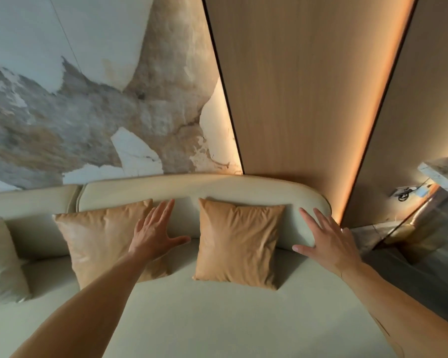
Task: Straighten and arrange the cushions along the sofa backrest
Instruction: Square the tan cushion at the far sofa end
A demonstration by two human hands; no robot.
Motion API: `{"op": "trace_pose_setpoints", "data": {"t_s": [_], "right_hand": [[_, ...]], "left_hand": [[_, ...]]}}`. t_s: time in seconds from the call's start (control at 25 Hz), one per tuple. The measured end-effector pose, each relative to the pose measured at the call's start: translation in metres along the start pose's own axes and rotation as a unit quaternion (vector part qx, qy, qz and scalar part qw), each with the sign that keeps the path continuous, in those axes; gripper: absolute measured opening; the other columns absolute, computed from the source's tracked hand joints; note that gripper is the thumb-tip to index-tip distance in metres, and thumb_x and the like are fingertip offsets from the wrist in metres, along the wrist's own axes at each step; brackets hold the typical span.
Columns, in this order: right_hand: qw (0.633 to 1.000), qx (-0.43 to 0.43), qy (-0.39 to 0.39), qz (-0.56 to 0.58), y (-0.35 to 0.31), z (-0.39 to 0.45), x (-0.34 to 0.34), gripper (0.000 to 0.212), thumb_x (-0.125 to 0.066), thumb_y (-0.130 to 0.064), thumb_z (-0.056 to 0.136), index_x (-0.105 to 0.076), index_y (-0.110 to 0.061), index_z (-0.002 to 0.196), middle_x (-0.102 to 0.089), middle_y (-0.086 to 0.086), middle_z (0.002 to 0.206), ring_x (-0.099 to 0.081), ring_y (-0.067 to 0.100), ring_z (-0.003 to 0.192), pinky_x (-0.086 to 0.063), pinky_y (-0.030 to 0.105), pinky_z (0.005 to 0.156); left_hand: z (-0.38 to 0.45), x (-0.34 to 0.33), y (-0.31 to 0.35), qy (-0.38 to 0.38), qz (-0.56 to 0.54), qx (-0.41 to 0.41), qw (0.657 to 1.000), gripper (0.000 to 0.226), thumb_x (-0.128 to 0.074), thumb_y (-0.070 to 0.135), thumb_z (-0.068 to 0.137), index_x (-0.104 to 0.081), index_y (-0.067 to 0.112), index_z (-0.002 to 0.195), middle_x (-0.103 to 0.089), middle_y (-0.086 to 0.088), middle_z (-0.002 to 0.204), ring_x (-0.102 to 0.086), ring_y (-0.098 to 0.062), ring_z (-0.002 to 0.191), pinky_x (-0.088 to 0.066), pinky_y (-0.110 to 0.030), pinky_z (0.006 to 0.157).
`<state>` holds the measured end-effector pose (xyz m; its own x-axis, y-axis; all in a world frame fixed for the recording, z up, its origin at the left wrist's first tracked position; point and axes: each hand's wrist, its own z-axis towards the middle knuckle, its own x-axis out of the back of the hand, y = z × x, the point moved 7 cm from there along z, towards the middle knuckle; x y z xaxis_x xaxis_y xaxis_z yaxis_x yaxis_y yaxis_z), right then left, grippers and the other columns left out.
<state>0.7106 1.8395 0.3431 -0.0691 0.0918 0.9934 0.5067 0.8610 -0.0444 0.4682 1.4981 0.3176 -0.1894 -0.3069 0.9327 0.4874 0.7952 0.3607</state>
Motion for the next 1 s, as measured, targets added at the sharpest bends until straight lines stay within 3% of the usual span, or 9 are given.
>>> {"op": "trace_pose_setpoints", "data": {"t_s": [0.28,0.4,0.48,0.6,0.68,0.8,0.88,1.0], "right_hand": [[0.991,-0.059,-0.101,0.068,0.006,0.061,-0.137,0.099,-0.047,-0.079,0.075,0.008,-0.044,0.150,-0.007,-0.002,0.164,-0.024,0.027,0.147,-0.034,0.057,0.108],[0.987,-0.060,-0.133,0.069,0.000,0.109,-0.196,0.103,-0.049,-0.077,0.076,0.008,-0.037,0.153,-0.011,0.000,0.164,-0.031,0.027,0.144,-0.036,0.051,0.106],[0.977,-0.091,-0.135,0.135,-0.003,0.142,-0.234,0.110,-0.057,-0.074,0.075,0.006,-0.030,0.155,-0.017,0.005,0.162,-0.031,0.027,0.144,-0.036,0.046,0.107],[0.934,-0.170,-0.109,0.295,0.006,0.178,-0.287,0.118,-0.072,-0.058,0.074,0.004,-0.017,0.156,-0.023,0.010,0.160,-0.028,0.027,0.146,-0.027,0.037,0.113],[0.897,-0.216,-0.104,0.371,0.015,0.195,-0.316,0.122,-0.077,-0.049,0.073,0.006,-0.014,0.155,-0.025,0.010,0.160,-0.027,0.024,0.146,-0.023,0.032,0.114],[0.866,-0.234,-0.092,0.432,0.023,0.215,-0.350,0.130,-0.083,-0.048,0.066,0.009,-0.023,0.154,-0.029,0.003,0.159,-0.032,0.021,0.144,-0.027,0.038,0.117],[0.845,-0.248,-0.080,0.468,0.023,0.220,-0.361,0.129,-0.085,-0.044,0.066,0.009,-0.032,0.153,-0.027,-0.004,0.158,-0.033,0.021,0.142,-0.030,0.047,0.115],[0.820,-0.248,-0.057,0.513,0.018,0.224,-0.361,0.119,-0.086,-0.032,0.069,-0.001,-0.031,0.153,-0.031,-0.008,0.154,-0.038,0.019,0.137,-0.031,0.044,0.112]], "left_hand": [[0.060,-0.113,-0.062,-0.081,-0.005,0.017,0.997,0.119,-0.060,0.081,0.063,0.009,0.042,0.151,-0.003,0.005,0.164,-0.009,-0.019,0.150,-0.018,-0.047,0.118],[0.096,-0.171,-0.086,-0.099,0.028,0.029,0.994,0.122,-0.061,0.083,0.061,0.012,0.042,0.151,-0.004,0.003,0.164,-0.004,-0.023,0.150,-0.012,-0.052,0.119],[0.126,-0.210,-0.094,-0.115,0.042,0.036,0.992,0.126,-0.062,0.084,0.058,0.013,0.042,0.150,-0.005,0.001,0.164,-0.004,-0.026,0.150,-0.010,-0.054,0.119],[0.166,-0.271,-0.095,-0.151,0.010,0.061,0.987,0.133,-0.066,0.084,0.054,0.014,0.039,0.150,-0.011,-0.002,0.163,-0.019,-0.030,0.147,-0.021,-0.055,0.115],[0.182,-0.307,-0.091,-0.190,-0.083,0.086,0.975,0.138,-0.075,0.075,0.054,0.017,0.037,0.150,-0.021,-0.006,0.160,-0.034,-0.033,0.140,-0.033,-0.049,0.108],[0.198,-0.345,-0.085,-0.220,-0.209,0.109,0.947,0.143,-0.085,0.061,0.054,0.019,0.039,0.149,-0.031,-0.005,0.157,-0.044,-0.034,0.134,-0.039,-0.042,0.108],[0.203,-0.353,-0.082,-0.212,-0.234,0.109,0.943,0.146,-0.086,0.061,0.047,0.019,0.045,0.147,-0.031,0.000,0.156,-0.048,-0.034,0.128,-0.043,-0.047,0.105],[0.202,-0.353,-0.080,-0.186,-0.266,0.106,0.940,0.140,-0.087,0.058,0.047,0.013,0.053,0.143,-0.033,0.001,0.152,-0.051,-0.034,0.124,-0.050,-0.050,0.097]]}}
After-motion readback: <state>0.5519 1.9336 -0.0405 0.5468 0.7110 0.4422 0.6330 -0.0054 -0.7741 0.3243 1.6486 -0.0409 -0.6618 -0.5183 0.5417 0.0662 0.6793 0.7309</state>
